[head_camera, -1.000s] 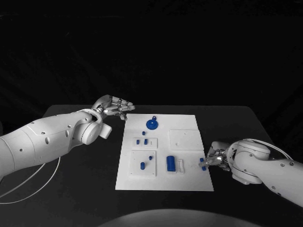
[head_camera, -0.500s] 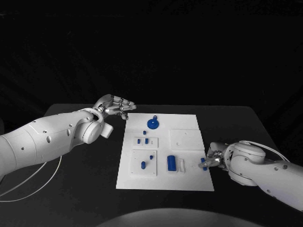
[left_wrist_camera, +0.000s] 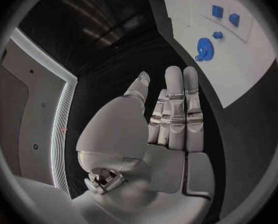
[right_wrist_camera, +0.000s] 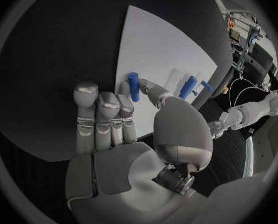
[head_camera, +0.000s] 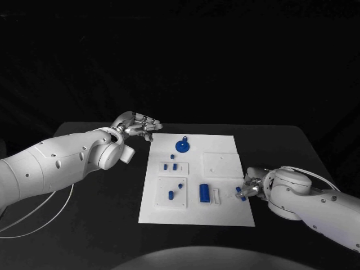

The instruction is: Assemble the parts on the task board

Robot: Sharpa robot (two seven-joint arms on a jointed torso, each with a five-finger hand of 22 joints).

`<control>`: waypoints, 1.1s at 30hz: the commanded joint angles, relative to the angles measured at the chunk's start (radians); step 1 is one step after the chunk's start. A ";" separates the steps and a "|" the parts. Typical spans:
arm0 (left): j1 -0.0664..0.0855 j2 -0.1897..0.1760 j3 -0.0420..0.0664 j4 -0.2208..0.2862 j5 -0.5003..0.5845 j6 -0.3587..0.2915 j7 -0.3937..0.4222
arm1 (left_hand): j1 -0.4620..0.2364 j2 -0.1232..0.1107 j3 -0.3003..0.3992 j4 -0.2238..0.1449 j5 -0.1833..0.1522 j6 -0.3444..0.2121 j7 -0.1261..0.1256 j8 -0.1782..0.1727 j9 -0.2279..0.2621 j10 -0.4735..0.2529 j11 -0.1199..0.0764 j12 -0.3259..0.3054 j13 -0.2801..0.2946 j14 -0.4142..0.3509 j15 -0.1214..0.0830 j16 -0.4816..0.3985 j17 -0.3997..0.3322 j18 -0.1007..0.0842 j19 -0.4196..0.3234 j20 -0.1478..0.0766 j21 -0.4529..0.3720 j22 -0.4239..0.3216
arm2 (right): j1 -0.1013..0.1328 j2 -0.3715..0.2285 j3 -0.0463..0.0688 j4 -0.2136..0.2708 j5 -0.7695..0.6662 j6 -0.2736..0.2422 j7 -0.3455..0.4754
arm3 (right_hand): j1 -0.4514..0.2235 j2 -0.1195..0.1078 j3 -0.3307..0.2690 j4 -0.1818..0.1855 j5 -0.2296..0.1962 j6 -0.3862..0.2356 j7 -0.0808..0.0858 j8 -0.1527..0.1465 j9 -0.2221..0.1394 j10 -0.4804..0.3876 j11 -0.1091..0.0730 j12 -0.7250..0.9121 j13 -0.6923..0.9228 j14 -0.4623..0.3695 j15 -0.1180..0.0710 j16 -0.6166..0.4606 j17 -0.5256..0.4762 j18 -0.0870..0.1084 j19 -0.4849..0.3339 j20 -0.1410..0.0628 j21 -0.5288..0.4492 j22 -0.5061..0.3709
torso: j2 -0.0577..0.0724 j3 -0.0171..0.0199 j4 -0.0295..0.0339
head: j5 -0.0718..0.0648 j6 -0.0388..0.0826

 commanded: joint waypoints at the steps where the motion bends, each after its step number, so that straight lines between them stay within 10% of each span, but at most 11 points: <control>1: 0.000 0.001 0.001 0.004 0.002 0.013 0.001 | -0.012 0.001 -0.005 0.002 0.001 -0.005 0.000 -0.004 0.001 -0.007 0.003 -0.003 0.001 0.001 -0.001 0.002 0.000 -0.014 -0.001 -0.003 0.001 -0.001 | -0.013 0.000 -0.011 -0.013 0.035 0.050 0.001 | 0.033 0.053 0.054 -0.066 0.078 -0.037 0.011 -0.007 -0.212 -0.014 0.006 -0.014 0.054 -0.002 0.005 -0.003 0.000 0.010 0.051 0.005 -0.002 0.004 | 0.000 0.0001 -0.0013 | 0.000 -0.002; 9: 0.000 0.000 0.001 0.006 0.002 0.016 -0.003 | -0.011 0.002 -0.004 0.001 0.001 -0.005 0.000 -0.004 0.001 -0.007 0.004 -0.003 0.001 0.002 -0.001 0.002 0.000 -0.014 -0.001 -0.003 0.001 -0.002 | -0.013 -0.002 -0.012 -0.014 0.128 0.054 0.006 | -0.010 0.093 0.152 -0.153 0.163 -0.042 0.028 -0.007 -0.257 -0.019 0.012 -0.015 0.051 -0.004 0.010 -0.001 0.008 0.019 0.049 0.011 0.002 0.024 | 0.000 0.0012 -0.0014 | 0.000 -0.003; 20: 0.000 -0.002 0.001 0.006 0.002 0.018 -0.007 | -0.011 0.002 -0.004 0.001 0.001 -0.005 0.000 -0.004 0.001 -0.007 0.004 -0.003 0.001 0.002 -0.001 0.002 0.000 -0.014 -0.001 -0.003 0.001 -0.002 | -0.012 -0.009 -0.010 0.011 0.306 -0.037 0.020 | -0.022 0.099 0.158 -0.175 0.210 -0.027 0.025 -0.007 -0.259 -0.015 0.008 -0.018 0.042 -0.004 0.007 -0.005 0.009 0.019 0.050 0.008 -0.002 0.036 | 0.000 0.0016 -0.0014 | 0.005 -0.005; 33: 0.000 -0.003 0.001 0.007 0.000 0.019 -0.010 | -0.010 0.002 -0.005 0.000 0.003 -0.004 0.000 -0.004 0.001 -0.009 0.004 -0.003 0.001 0.001 -0.001 0.003 0.000 -0.014 -0.001 -0.003 0.000 -0.002 | -0.001 -0.017 0.020 0.079 0.454 -0.102 0.029 | -0.020 0.100 0.149 -0.181 0.222 -0.020 0.023 -0.007 -0.257 -0.015 0.007 -0.021 0.037 -0.004 0.004 -0.011 0.006 0.020 0.051 0.006 -0.010 0.038 | 0.000 0.0011 -0.0011 | 0.008 -0.006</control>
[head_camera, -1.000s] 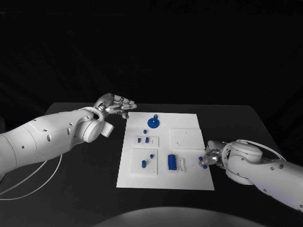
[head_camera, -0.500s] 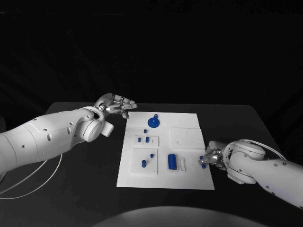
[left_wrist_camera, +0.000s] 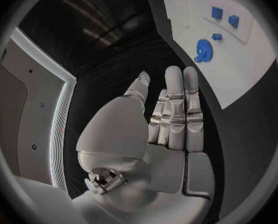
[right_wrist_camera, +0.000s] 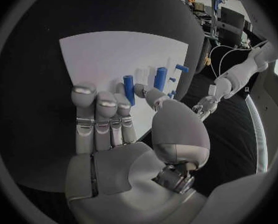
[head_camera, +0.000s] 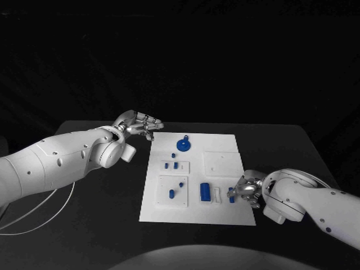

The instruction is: Assemble the parts on the task board

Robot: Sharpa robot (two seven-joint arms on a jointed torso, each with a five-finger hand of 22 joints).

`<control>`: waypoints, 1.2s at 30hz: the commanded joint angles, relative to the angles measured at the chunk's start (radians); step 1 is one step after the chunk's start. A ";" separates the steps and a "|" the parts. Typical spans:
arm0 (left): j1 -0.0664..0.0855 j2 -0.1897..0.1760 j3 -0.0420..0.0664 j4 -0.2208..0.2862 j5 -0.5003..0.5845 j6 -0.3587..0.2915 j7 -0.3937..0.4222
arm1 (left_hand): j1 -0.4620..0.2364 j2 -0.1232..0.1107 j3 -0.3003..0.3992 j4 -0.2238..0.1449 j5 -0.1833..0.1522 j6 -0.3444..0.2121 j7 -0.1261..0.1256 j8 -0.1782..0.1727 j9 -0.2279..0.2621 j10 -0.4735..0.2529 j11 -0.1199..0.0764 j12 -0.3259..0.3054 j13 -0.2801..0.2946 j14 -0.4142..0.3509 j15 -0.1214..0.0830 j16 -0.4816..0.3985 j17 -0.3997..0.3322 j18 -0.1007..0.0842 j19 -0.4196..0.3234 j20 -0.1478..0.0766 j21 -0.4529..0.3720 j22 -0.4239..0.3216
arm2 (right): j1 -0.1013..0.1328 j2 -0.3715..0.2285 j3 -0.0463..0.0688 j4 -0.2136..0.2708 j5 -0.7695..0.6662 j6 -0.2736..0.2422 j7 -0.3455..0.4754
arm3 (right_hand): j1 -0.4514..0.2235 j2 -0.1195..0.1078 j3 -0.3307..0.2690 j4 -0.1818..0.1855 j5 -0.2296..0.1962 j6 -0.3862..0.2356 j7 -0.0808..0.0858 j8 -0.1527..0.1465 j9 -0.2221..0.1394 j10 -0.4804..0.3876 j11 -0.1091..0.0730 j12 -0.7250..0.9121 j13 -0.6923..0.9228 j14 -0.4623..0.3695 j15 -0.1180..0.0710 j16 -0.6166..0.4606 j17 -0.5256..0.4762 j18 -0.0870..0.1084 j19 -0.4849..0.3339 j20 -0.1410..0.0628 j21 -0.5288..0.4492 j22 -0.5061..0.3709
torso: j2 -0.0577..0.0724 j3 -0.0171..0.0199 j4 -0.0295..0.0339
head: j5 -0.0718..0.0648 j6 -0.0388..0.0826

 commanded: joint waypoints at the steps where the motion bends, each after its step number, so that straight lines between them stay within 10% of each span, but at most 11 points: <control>1: 0.000 0.001 0.001 0.003 0.000 0.014 0.003 | -0.010 0.002 -0.005 0.000 0.003 -0.004 0.000 -0.004 0.001 -0.006 0.000 -0.003 0.001 0.001 -0.001 0.003 0.000 -0.014 -0.001 -0.003 0.000 -0.001 | 0.003 0.002 0.005 0.014 0.078 -0.021 0.010 | 0.014 0.021 0.160 -0.165 0.006 0.005 0.000 0.004 0.006 0.002 -0.010 -0.004 0.037 0.004 -0.004 -0.006 -0.001 0.020 0.047 0.003 -0.004 0.006 | 0.000 -0.0007 0.0007 | 0.000 0.000; 36: 0.000 0.001 0.001 0.006 0.000 0.015 0.005 | -0.014 0.001 -0.006 0.003 0.001 -0.007 0.001 -0.004 0.001 -0.008 0.001 -0.003 0.001 0.001 -0.001 0.003 0.000 -0.013 0.000 -0.002 0.000 -0.002 | 0.007 0.086 -0.010 -0.036 -0.037 0.014 -0.009 | 0.015 0.023 0.144 -0.170 0.009 0.010 -0.001 0.003 0.001 -0.003 -0.010 -0.013 0.031 0.004 -0.004 -0.012 -0.003 0.019 0.047 0.003 -0.014 0.008 | 0.000 -0.0002 0.0000 | 0.006 -0.003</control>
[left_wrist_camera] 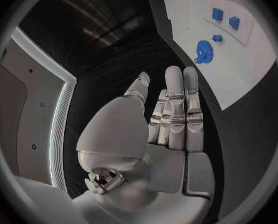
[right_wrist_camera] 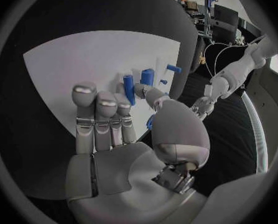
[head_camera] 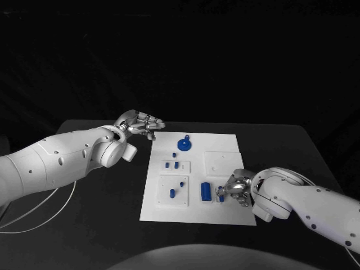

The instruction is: Assemble the parts on the task board

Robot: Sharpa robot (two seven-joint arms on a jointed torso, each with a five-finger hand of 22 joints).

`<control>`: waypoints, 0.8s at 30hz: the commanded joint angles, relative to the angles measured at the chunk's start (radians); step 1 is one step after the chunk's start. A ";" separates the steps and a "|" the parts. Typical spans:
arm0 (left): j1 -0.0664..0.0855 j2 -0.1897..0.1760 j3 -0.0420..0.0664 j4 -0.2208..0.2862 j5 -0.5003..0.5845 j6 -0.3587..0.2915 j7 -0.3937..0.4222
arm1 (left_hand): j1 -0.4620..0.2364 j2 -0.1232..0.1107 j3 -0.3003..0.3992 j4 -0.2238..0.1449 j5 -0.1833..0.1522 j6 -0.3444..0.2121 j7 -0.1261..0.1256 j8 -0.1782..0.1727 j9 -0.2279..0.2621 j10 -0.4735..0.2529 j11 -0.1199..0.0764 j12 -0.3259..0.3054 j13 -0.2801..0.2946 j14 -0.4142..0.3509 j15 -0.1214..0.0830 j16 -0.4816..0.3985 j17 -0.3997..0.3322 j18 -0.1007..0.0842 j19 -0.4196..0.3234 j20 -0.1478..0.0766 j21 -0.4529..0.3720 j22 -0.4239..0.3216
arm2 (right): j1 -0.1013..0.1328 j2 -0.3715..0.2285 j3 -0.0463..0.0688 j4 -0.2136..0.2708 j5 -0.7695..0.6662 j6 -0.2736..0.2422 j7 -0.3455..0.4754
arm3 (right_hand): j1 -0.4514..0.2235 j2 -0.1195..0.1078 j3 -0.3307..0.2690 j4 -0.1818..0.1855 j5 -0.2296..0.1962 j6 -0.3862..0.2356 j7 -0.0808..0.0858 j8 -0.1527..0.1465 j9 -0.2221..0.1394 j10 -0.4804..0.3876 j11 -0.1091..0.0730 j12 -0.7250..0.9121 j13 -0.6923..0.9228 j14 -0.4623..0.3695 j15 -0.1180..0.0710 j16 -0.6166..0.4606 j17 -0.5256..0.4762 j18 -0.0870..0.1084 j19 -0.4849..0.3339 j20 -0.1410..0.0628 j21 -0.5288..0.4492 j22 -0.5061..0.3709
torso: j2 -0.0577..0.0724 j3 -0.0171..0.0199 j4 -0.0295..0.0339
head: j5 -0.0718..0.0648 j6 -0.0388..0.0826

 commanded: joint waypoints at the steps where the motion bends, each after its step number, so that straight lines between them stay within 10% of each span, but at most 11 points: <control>1: 0.000 0.001 0.001 0.003 0.000 0.013 0.006 | -0.010 -0.002 -0.007 0.004 0.001 -0.007 0.001 -0.004 0.001 -0.008 0.001 -0.003 0.001 0.001 -0.001 0.003 0.000 -0.013 0.000 -0.002 0.000 -0.003 | 0.000 0.005 -0.002 -0.001 -0.038 0.018 0.002 | 0.015 0.023 0.155 -0.159 -0.002 0.006 0.002 0.005 0.000 0.000 -0.006 -0.003 0.031 0.004 -0.005 -0.007 -0.001 0.019 0.047 0.003 -0.004 0.009 | 0.000 -0.0001 -0.0001 | 0.001 -0.001; 24: 0.000 -0.001 0.001 0.004 0.000 0.017 0.002 | -0.011 -0.001 -0.007 0.005 -0.002 -0.010 0.002 -0.004 0.001 -0.009 0.002 -0.003 0.001 0.001 0.000 0.003 0.000 -0.013 0.000 -0.002 0.000 -0.003 | -0.001 0.015 -0.009 -0.016 -0.037 0.050 0.006 | 0.036 0.034 -0.003 -0.125 -0.124 0.006 -0.015 0.005 0.020 -0.002 -0.010 -0.011 0.019 0.008 -0.004 -0.010 -0.001 0.013 0.049 0.004 -0.020 0.000 | 0.000 -0.0002 0.0000 | 0.008 -0.006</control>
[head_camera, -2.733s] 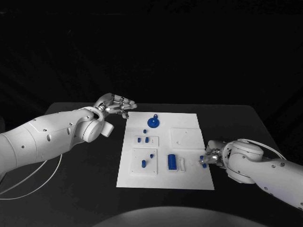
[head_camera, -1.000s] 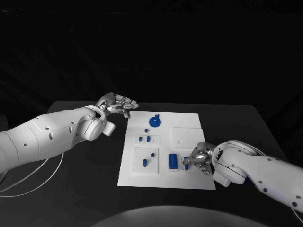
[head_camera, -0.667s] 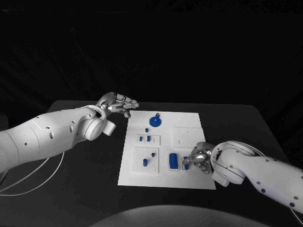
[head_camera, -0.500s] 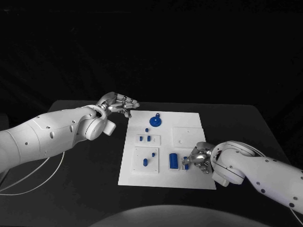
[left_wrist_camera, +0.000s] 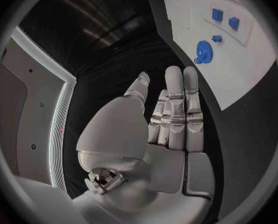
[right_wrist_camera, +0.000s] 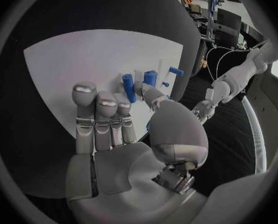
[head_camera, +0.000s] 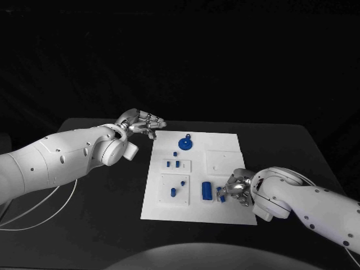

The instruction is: Assemble the parts on the task board

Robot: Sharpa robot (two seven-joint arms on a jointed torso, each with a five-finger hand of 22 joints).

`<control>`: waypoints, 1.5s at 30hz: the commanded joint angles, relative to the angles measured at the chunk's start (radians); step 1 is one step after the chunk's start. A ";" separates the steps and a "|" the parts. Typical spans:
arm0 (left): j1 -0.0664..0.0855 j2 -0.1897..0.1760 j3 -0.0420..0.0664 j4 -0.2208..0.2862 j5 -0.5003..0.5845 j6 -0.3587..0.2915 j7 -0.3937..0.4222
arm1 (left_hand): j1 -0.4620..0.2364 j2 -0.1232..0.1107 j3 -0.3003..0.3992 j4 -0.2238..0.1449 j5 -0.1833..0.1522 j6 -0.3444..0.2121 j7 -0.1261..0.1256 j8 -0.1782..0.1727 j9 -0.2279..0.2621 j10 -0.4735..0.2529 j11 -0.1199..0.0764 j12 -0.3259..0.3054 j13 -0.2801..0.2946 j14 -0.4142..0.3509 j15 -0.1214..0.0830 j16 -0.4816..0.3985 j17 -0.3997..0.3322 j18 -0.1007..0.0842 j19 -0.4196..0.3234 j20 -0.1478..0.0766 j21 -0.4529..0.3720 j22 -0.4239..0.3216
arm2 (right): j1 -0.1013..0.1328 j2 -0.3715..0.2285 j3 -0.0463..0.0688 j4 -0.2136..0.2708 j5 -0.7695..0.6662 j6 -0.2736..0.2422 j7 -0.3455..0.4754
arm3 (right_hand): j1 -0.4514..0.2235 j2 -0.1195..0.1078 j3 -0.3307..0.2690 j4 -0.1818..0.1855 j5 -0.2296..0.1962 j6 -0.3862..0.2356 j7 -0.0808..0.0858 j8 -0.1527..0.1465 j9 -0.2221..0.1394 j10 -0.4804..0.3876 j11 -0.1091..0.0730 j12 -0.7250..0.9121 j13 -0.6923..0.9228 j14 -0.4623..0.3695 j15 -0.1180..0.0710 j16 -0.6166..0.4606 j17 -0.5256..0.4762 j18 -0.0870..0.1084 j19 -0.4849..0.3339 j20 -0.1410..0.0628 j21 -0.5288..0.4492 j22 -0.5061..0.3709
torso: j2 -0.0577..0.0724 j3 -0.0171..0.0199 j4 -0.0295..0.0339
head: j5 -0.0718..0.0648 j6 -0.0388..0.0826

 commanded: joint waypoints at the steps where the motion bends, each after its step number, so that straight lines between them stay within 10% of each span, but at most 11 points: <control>1: 0.000 0.000 0.001 0.003 0.000 0.014 0.004 | -0.011 -0.001 -0.004 0.002 -0.002 -0.006 -0.002 -0.004 0.001 -0.005 -0.002 -0.003 0.001 0.001 0.000 0.003 0.000 -0.013 0.000 -0.002 0.000 -0.001 | -0.003 0.002 -0.003 -0.002 -0.007 0.030 0.004 | 0.008 0.006 0.054 -0.062 -0.019 0.001 -0.011 0.001 0.001 0.003 -0.007 -0.001 0.019 0.004 -0.004 -0.005 -0.001 0.013 0.049 0.004 -0.005 0.000 | 0.000 0.0005 0.0001 | 0.000 -0.001; 5: 0.000 0.000 0.001 0.003 0.000 0.014 0.004 | -0.010 -0.001 -0.004 0.003 -0.004 -0.007 -0.002 -0.004 0.001 -0.005 -0.002 -0.003 0.001 0.001 0.000 0.004 0.000 -0.013 0.001 -0.002 0.000 -0.002 | -0.003 0.004 -0.004 -0.003 -0.004 0.026 0.005 | 0.009 0.008 0.042 -0.051 -0.065 0.002 -0.016 0.001 -0.003 0.004 -0.008 0.001 0.019 0.005 -0.004 -0.005 -0.001 0.013 0.049 0.003 -0.006 -0.002 | 0.000 0.0005 -0.0004 | 0.000 -0.002; 16: 0.000 0.000 0.001 0.003 0.000 0.015 0.001 | -0.010 -0.001 -0.004 0.003 -0.004 -0.007 -0.002 -0.004 0.001 -0.005 -0.002 -0.003 0.001 0.001 0.000 0.004 0.000 -0.013 0.001 -0.002 0.000 -0.002 | -0.003 0.005 -0.004 -0.009 0.016 0.011 0.010 | -0.010 -0.008 0.006 0.053 -0.374 0.014 -0.023 0.000 -0.060 0.007 -0.008 0.003 0.019 0.006 -0.005 -0.007 -0.002 0.012 0.050 0.002 -0.009 -0.011 | 0.000 0.0005 -0.0005 | 0.000 -0.002; 45: 0.000 -0.002 0.001 0.001 -0.001 0.014 -0.002 | -0.010 -0.001 -0.004 0.003 -0.004 -0.007 -0.002 -0.004 0.001 -0.005 -0.002 -0.003 0.001 0.001 0.000 0.004 0.000 -0.013 0.001 -0.002 0.000 -0.002 | -0.003 -0.007 -0.004 0.009 0.038 0.002 0.023 | -0.020 -0.087 -0.082 0.252 -0.420 0.045 -0.022 0.002 -0.081 0.014 -0.008 0.000 0.021 0.007 -0.008 -0.014 0.008 0.009 0.050 -0.004 -0.006 -0.023 | 0.001 0.0008 -0.0006 | 0.000 -0.002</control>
